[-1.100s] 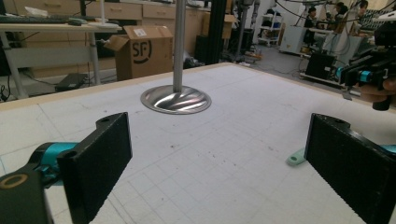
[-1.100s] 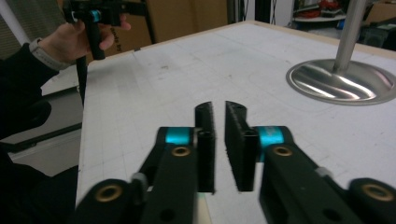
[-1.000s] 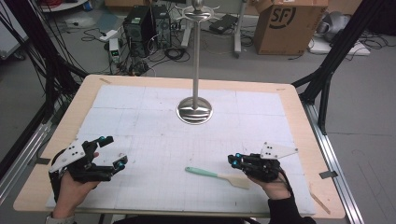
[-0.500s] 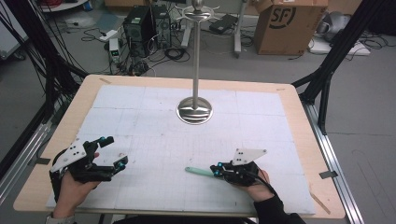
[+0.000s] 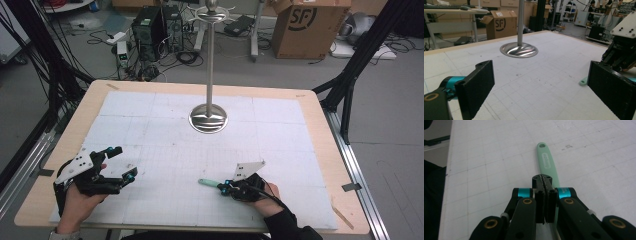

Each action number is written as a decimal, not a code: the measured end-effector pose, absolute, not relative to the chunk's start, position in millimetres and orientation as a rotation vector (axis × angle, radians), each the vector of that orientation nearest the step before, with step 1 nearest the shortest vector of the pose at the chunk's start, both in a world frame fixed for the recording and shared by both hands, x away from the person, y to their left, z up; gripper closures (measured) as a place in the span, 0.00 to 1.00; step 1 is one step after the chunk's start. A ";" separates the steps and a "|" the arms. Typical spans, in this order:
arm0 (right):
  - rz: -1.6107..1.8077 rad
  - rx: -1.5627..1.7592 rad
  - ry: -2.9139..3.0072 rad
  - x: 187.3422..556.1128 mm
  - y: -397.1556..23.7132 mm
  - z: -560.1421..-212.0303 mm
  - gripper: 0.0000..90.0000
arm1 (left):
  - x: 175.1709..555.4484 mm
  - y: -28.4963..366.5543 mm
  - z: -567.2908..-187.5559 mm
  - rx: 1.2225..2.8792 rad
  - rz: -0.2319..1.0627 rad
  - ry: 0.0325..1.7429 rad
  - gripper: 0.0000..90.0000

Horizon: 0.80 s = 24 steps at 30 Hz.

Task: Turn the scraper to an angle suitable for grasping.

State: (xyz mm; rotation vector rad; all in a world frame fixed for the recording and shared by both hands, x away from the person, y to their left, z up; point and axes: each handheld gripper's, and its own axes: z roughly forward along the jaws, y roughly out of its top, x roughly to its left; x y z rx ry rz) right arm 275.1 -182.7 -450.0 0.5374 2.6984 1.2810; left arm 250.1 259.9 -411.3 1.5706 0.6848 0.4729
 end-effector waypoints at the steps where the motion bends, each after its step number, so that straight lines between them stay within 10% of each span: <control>1: 1.270 0.549 2.688 275.9 -183.5 -449.8 1.00 | 250.1 259.9 -411.3 1.571 0.474 0.685 0.09; 24: 1.287 0.734 2.592 289.9 -213.1 -443.1 1.00 | 249.9 262.3 -411.2 1.565 0.472 0.688 0.09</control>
